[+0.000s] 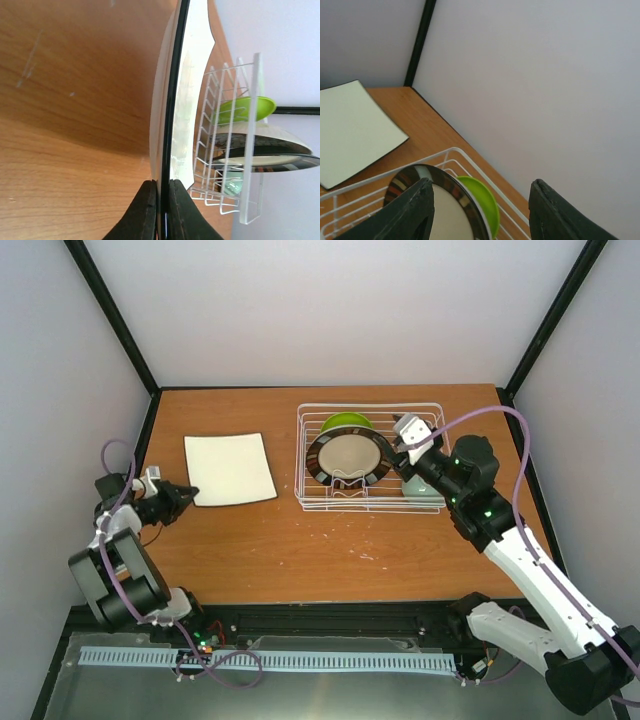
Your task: Load the mixed dishes into the dish rack
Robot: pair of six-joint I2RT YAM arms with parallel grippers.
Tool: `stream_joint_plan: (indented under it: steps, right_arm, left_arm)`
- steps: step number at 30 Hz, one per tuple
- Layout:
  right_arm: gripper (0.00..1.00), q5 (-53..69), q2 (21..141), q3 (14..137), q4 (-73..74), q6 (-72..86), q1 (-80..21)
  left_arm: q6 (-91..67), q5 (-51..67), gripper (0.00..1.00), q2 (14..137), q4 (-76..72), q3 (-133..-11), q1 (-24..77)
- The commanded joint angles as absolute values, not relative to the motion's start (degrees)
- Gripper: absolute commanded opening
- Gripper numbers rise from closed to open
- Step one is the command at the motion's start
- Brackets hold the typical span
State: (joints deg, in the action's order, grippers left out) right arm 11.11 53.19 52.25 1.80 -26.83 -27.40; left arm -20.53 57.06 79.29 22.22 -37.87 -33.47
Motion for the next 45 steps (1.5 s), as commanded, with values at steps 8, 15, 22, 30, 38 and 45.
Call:
stream_joint_plan:
  steps: [8, 15, 22, 30, 38, 45]
  right_arm:
    - [0.57, 29.8, 61.1, 58.6, 4.2, -16.5, -27.4]
    - [0.46, 48.9, 73.6, 69.4, 13.3, -7.8, -27.4]
    - [0.46, 59.5, 82.3, 76.6, 18.4, -6.2, -27.4]
    - [0.5, 67.4, 88.2, 80.4, 15.0, -1.5, -27.5]
    - [0.51, 68.8, 93.4, 84.2, 15.4, 0.1, -27.5]
    - [0.5, 68.2, 96.4, 86.9, 14.9, 1.3, -27.5]
  left_arm:
    - [-25.5, 73.6, 0.01, 66.2, 17.7, -45.2, -33.6]
    - [-30.0, 74.7, 0.01, 54.8, 16.9, -49.9, -33.6]
    - [-33.0, 76.3, 0.01, 46.7, 16.3, -51.8, -32.4]
    - [-31.0, 75.6, 0.01, 41.3, 20.3, -50.4, -29.5]
    - [-32.9, 76.8, 0.01, 37.7, 17.8, -47.6, -29.4]
    - [-33.3, 77.3, 0.01, 37.0, 17.4, -48.6, -29.1]
